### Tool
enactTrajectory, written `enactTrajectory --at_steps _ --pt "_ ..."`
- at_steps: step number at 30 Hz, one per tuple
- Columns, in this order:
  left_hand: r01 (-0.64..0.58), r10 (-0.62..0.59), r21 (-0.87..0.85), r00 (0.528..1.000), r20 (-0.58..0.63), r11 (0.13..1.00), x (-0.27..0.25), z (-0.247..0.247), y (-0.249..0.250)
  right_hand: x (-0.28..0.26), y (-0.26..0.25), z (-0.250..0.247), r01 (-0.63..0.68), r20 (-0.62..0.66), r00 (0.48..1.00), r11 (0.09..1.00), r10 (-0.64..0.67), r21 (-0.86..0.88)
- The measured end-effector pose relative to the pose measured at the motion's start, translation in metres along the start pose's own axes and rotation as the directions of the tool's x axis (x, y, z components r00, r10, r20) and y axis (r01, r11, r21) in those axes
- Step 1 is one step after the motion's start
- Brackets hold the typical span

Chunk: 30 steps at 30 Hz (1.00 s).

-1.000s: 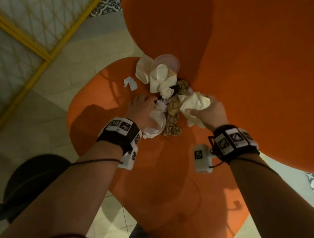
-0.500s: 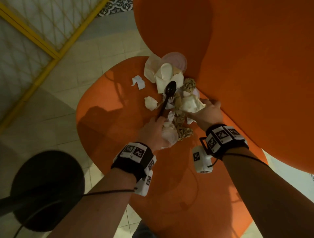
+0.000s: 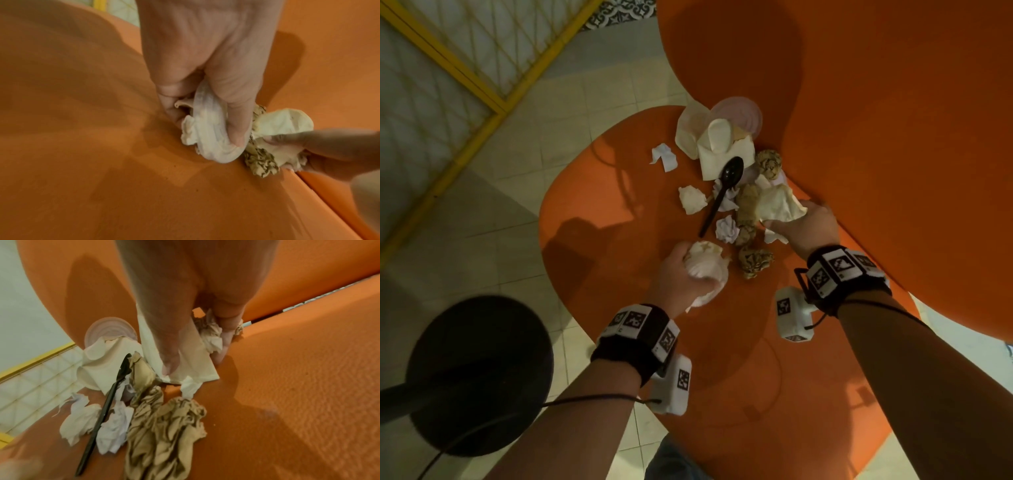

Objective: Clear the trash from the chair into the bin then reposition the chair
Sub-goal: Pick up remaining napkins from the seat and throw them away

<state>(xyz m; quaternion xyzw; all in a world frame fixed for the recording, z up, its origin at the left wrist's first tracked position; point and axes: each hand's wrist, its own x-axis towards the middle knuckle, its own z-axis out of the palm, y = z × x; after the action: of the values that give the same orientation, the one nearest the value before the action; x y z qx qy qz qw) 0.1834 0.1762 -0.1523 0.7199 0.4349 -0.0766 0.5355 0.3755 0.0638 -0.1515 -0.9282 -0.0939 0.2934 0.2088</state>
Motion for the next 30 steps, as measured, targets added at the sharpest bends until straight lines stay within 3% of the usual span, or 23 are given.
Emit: enactTrajectory --at_steps 4,7,14,18,21,24,30 --pt "0.021 -0.052 -0.24 0.991 -0.121 0.971 -0.006 -0.004 -0.003 -0.001 0.006 -0.002 -0.011 -0.065 0.998 0.99 0.02 0.142" --pt "0.011 -0.07 -0.313 0.982 -0.176 0.95 -0.009 -0.008 -0.004 -0.004 0.01 -0.003 -0.003 -0.078 0.997 0.969 0.023 0.248" --pt "-0.012 -0.087 -0.376 0.965 -0.245 0.927 -0.038 0.004 -0.01 -0.036 0.035 -0.009 -0.035 0.063 0.998 0.863 0.004 0.504" --pt "-0.027 -0.139 -0.497 0.946 -0.294 0.867 -0.077 0.021 -0.013 -0.067 0.049 -0.015 -0.078 0.133 0.991 0.796 -0.004 0.601" --pt "-0.049 -0.184 -0.541 0.912 -0.367 0.84 -0.111 0.036 -0.017 -0.097 0.05 -0.026 0.005 0.133 0.985 0.787 -0.11 0.618" --pt "-0.064 -0.272 -0.662 0.879 -0.392 0.747 -0.15 0.05 -0.031 -0.132 0.048 -0.031 0.092 0.132 0.964 0.755 -0.232 0.649" --pt "-0.155 -0.463 -0.806 0.75 -0.472 0.571 -0.233 0.056 -0.098 -0.215 0.027 0.006 0.188 0.239 0.872 0.745 -0.426 0.639"
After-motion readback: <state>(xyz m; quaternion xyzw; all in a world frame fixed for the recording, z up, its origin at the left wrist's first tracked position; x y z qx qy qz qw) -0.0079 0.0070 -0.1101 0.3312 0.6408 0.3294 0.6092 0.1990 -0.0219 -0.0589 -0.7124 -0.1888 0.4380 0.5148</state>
